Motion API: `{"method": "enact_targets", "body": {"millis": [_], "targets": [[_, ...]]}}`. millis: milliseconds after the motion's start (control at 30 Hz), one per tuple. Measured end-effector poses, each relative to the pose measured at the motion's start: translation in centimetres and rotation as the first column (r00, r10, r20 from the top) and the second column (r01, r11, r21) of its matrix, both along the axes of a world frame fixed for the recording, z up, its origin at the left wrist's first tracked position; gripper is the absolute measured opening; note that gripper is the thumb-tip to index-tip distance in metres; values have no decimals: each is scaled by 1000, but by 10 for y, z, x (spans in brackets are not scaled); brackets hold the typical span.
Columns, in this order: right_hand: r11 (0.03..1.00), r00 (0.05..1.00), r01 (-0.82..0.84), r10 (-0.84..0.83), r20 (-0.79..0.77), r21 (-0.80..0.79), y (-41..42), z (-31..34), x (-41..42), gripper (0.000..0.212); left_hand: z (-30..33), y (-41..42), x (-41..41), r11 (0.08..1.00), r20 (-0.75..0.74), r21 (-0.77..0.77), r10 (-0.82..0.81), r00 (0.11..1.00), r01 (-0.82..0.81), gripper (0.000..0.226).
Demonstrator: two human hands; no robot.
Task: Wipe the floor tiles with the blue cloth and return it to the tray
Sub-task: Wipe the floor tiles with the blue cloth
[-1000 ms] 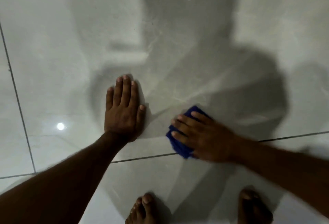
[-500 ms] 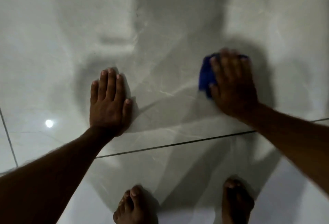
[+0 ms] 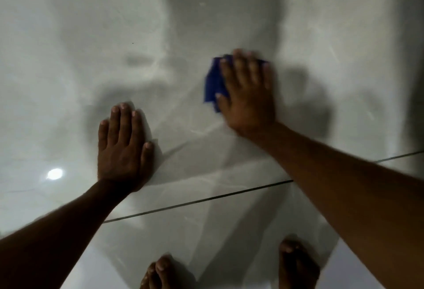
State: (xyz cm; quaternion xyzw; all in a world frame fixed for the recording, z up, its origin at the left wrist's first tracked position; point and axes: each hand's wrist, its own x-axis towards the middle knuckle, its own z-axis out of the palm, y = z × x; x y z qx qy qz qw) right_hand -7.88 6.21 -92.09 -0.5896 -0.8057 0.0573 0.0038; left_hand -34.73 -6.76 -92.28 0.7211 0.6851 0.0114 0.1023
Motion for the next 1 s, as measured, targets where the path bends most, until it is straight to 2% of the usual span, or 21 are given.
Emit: {"method": "enact_targets", "body": {"millis": [33, 100, 167, 233, 300, 367, 400, 433, 500, 567, 600, 667, 700, 733, 800, 833, 867, 900, 933, 967, 1000], "targets": [[986, 985, 165, -165, 43, 7, -13, 0, 26, 68, -1, 1, 2, 1000, -2, -2, 0, 1000, 0, 70], [892, 891, 452, -451, 61, -18, -68, 10, 51, 66, -1, 1, 2, 1000, -6, -10, 3, 1000, -3, 70], [812, 816, 578, -571, 90, -81, -139, 18, 24, 66, -1, -1, 1, 1000, -7, -14, 11, 1000, -11, 70], [866, 882, 470, -468, 50, -172, -180, 24, -27, 70, -1, -1, -2, 1000, 5, -11, 0, 1000, 0, 70], [963, 976, 172, -196, -98, -208, -167, 21, -64, 71, -2, 3, -6, 1000, 10, -7, -6, 1000, 6, 70], [969, 965, -214, 190, -181, -125, -116, 11, -74, 68, -3, 2, -8, 1000, 13, 0, -12, 1000, 12, 70], [943, 936, -327, 314, -160, -62, -83, 6, -72, 66, -3, 0, -10, 1000, 10, 14, -11, 1000, 11, 69], [933, 928, -359, 353, -121, -27, -53, 2, -63, 66, -3, -2, -9, 1000, 12, 17, -12, 1000, 12, 69], [972, 972, -234, 234, -27, -10, -12, -2, -23, 69, -3, -4, -5, 1000, 13, 2, -6, 1000, 6, 69], [996, 994, 88, -87, 61, -6, -11, -2, 31, 68, -3, -1, 0, 1000, 14, -18, 4, 1000, -4, 70], [964, 962, 264, -263, 72, -3, -26, 1, 49, 68, -3, 0, 1, 1000, 12, -27, 6, 1000, -5, 70], [827, 827, 561, -557, 79, -38, -72, 7, 42, 68, -2, 1, 0, 999, 1, -35, 7, 1000, -7, 71], [776, 778, 628, -625, 72, -57, -96, 10, 19, 68, -2, 0, -2, 999, -7, -40, 4, 1000, -4, 71], [772, 778, 629, -627, 53, -92, -116, 12, -7, 69, -1, -1, -2, 999, -10, -43, -1, 1000, 1, 70], [885, 896, 436, -444, -13, -166, -143, 16, -52, 72, -2, 0, 0, 999, -8, -39, -7, 1000, 7, 71], [952, 970, 224, -238, -48, -207, -149, 19, -65, 74, -2, 1, 1, 999, -6, -46, -1, 1000, 1, 71], [974, 997, -39, 23, -74, -225, -147, 21, -62, 76, -1, 2, 2, 998, -2, -55, 7, 1000, -7, 72], [938, 959, -283, 274, -72, -200, -136, 19, -45, 76, 0, 3, 2, 997, -1, -69, 15, 1000, -15, 72], [875, 890, -454, 454, -43, -170, -122, 15, -20, 76, 2, 3, 2, 997, -5, -81, 15, 1000, -15, 73], [850, 861, -502, 509, 2, -161, -110, 14, 8, 75, 3, 2, 3, 996, -12, -86, 8, 1000, -9, 73], [901, 910, -401, 412, 37, -165, -101, 13, 35, 75, 5, 2, 5, 996, -19, -85, 3, 1000, -5, 73]]}}
